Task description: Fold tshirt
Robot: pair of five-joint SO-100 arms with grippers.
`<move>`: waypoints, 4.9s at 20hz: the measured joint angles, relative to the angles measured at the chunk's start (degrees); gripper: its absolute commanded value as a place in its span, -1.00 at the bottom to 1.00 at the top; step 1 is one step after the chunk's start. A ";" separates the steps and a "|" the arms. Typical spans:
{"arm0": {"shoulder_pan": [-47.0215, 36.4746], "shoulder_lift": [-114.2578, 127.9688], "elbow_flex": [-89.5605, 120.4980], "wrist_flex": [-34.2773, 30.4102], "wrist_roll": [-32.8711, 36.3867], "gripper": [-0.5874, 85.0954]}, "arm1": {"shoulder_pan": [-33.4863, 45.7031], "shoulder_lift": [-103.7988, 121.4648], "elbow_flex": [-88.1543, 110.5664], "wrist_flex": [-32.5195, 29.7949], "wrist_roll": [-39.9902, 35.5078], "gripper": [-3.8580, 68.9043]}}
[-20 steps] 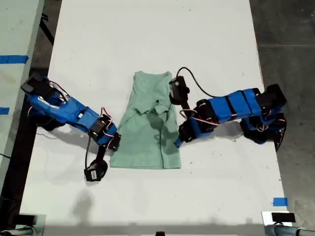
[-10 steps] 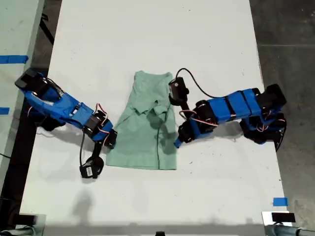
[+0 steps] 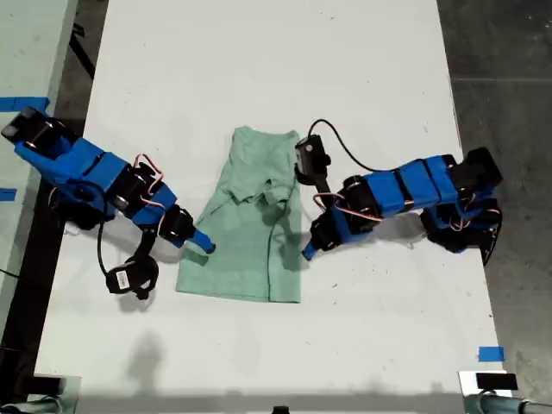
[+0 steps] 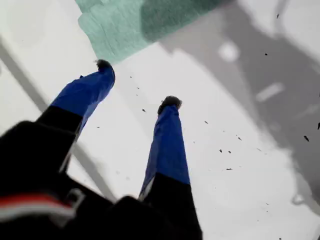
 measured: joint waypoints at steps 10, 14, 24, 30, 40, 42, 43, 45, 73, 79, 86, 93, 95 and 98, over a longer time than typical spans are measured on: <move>0.18 -7.91 7.82 -6.06 0.00 -0.27 | 0.00 0.00 0.09 -0.35 0.00 -0.29; -1.05 -8.79 12.04 -8.61 0.70 -0.27 | 0.00 0.00 0.44 -0.35 0.00 -0.29; -2.37 -8.79 21.01 -22.68 0.88 -0.99 | 0.00 0.00 1.93 -0.70 0.09 -0.29; -1.93 -8.09 21.01 -22.41 -1.93 -0.99 | 0.00 0.00 1.93 -1.58 0.44 -0.29; -4.13 -14.94 -1.76 -6.86 0.70 -0.99 | 0.00 0.00 2.20 -1.76 0.35 -0.29; -4.13 -20.48 -8.61 -6.77 1.58 -0.99 | 0.00 0.00 2.20 -1.76 0.35 -0.29; -4.13 -23.38 -11.69 -6.68 2.02 -0.99 | 0.00 0.00 2.20 -1.76 0.35 -0.29; -4.22 -29.36 -18.02 -6.24 3.25 -0.99 | 0.00 0.00 2.20 -1.76 0.35 -0.29; 4.92 -16.17 -32.08 14.24 0.79 -0.36 | -6.24 -1.41 -4.22 -7.21 7.56 -0.26; 7.65 7.03 -1.23 -2.29 -5.01 -0.37 | -7.56 -13.97 -16.96 -8.53 9.93 -0.24; 8.44 7.03 1.05 -7.03 -5.19 -0.37 | -7.82 -22.24 -25.66 -10.63 11.16 -0.24; 9.58 1.14 1.58 -10.63 -3.96 -0.37 | -8.26 -24.96 -25.75 -13.62 11.51 -0.25; 9.76 0.88 3.60 -12.66 -3.96 -0.37 | -8.26 -26.46 -25.75 -15.21 11.34 -0.25; 9.67 -0.88 6.77 -17.58 -3.52 -0.37 | -8.26 -28.30 -25.75 -16.96 10.99 -0.25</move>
